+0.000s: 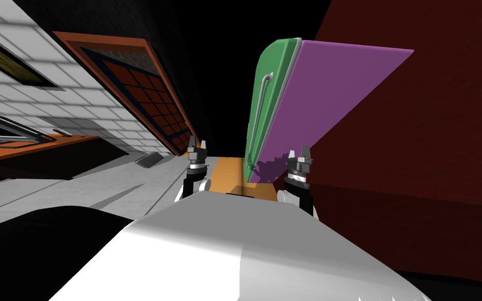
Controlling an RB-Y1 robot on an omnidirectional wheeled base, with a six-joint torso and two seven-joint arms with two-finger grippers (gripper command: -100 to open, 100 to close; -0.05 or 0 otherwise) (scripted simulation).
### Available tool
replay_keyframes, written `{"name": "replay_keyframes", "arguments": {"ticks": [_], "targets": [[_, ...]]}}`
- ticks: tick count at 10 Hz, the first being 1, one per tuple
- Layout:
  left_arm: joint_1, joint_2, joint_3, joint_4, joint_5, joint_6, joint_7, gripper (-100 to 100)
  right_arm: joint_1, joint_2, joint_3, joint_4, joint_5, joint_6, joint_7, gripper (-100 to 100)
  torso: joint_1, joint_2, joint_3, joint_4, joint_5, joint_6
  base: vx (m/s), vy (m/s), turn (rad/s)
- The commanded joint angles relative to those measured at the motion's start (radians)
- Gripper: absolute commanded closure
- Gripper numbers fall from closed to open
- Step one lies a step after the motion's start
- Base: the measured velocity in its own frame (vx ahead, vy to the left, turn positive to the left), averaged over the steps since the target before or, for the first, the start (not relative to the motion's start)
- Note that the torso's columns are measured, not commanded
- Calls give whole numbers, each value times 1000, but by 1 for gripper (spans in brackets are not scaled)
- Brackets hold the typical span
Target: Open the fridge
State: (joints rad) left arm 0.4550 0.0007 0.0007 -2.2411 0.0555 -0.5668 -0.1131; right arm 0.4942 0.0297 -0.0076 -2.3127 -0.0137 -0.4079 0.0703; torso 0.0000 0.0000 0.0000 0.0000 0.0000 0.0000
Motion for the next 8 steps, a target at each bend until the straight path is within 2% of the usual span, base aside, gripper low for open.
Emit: {"name": "replay_keyframes", "arguments": {"ticks": [1, 8], "targets": [[0, 0, 0, 0, 0, 0, 0, 0, 0, 0, 0, 0, 0, 0, 0, 0, 0, 40, -82, 41, 0, 0, 0, 0, 0], [0, 0, 0, 0, 0, 0, 0, 0, 0, 0, 0, 0, 0, 0, 0, 0, 0, 544, -1087, 544, 0, 0, 0, 0, 0]]}}
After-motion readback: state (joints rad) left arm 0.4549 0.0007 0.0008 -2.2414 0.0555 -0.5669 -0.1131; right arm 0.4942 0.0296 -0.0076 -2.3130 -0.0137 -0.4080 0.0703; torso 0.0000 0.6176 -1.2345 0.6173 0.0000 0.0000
